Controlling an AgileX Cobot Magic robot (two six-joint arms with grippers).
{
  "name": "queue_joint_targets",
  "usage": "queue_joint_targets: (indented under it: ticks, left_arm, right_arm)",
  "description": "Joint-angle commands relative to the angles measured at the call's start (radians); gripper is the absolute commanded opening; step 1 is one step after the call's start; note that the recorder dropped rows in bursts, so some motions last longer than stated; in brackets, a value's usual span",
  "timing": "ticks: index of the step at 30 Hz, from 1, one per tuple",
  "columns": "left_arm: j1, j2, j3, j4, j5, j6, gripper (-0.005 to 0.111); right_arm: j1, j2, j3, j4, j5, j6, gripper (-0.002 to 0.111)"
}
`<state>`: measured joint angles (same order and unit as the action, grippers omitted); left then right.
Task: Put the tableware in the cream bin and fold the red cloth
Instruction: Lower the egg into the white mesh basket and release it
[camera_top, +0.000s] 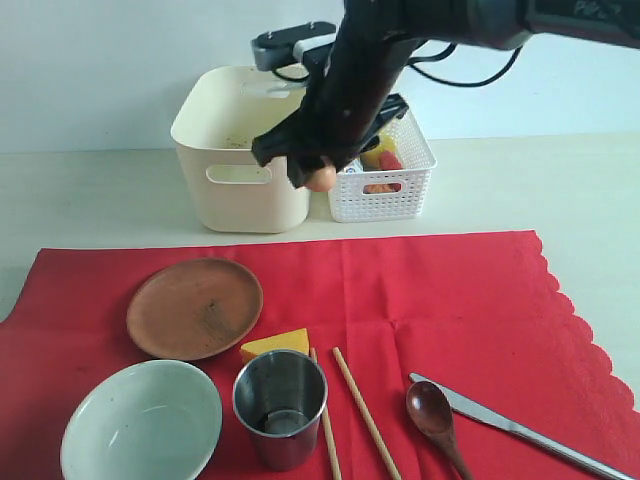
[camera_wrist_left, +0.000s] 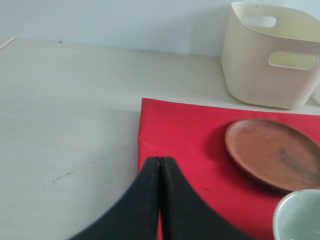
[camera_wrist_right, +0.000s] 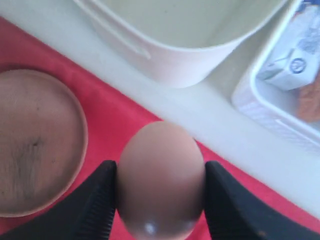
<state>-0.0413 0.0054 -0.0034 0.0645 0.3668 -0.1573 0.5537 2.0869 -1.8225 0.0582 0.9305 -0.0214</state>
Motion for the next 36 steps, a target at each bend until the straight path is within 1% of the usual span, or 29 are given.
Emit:
queue_joint_targets:
  ticks: [1, 5, 9, 12, 16, 23, 32, 34, 36]
  left_arm:
    - [0.002, -0.005, 0.003, 0.001, -0.011, 0.000, 0.000]
    - [0.002, -0.005, 0.003, 0.001, -0.011, 0.000, 0.000]
    - [0.002, -0.005, 0.003, 0.001, -0.011, 0.000, 0.000]
    - [0.002, -0.005, 0.003, 0.001, -0.011, 0.000, 0.000]
    - [0.002, -0.005, 0.003, 0.001, -0.011, 0.000, 0.000]
    - [0.002, -0.005, 0.003, 0.001, -0.011, 0.000, 0.000]
    - [0.002, -0.005, 0.003, 0.001, -0.011, 0.000, 0.000]
    - [0.002, -0.005, 0.003, 0.001, -0.011, 0.000, 0.000]
    - [0.002, -0.005, 0.003, 0.001, -0.011, 0.000, 0.000]
  right_arm:
    - [-0.070, -0.045, 0.000, -0.016, -0.006, -0.017, 0.000]
    - [-0.135, -0.046, 0.000, -0.008, -0.039, -0.017, 0.000]
    - [-0.191, -0.041, 0.000, -0.003, -0.112, -0.017, 0.000]
    - [-0.222, -0.026, 0.000, 0.000, -0.179, -0.017, 0.000]
    - [-0.248, 0.024, 0.000, 0.058, -0.268, -0.020, 0.000]
    - [-0.259, 0.121, 0.000, 0.072, -0.398, -0.033, 0.000]
    - [-0.259, 0.213, 0.000, 0.075, -0.459, -0.085, 0.000]
    - [-0.259, 0.225, 0.000, 0.075, -0.463, -0.108, 0.003]
    - [-0.259, 0.232, 0.000, 0.075, -0.467, -0.111, 0.011]
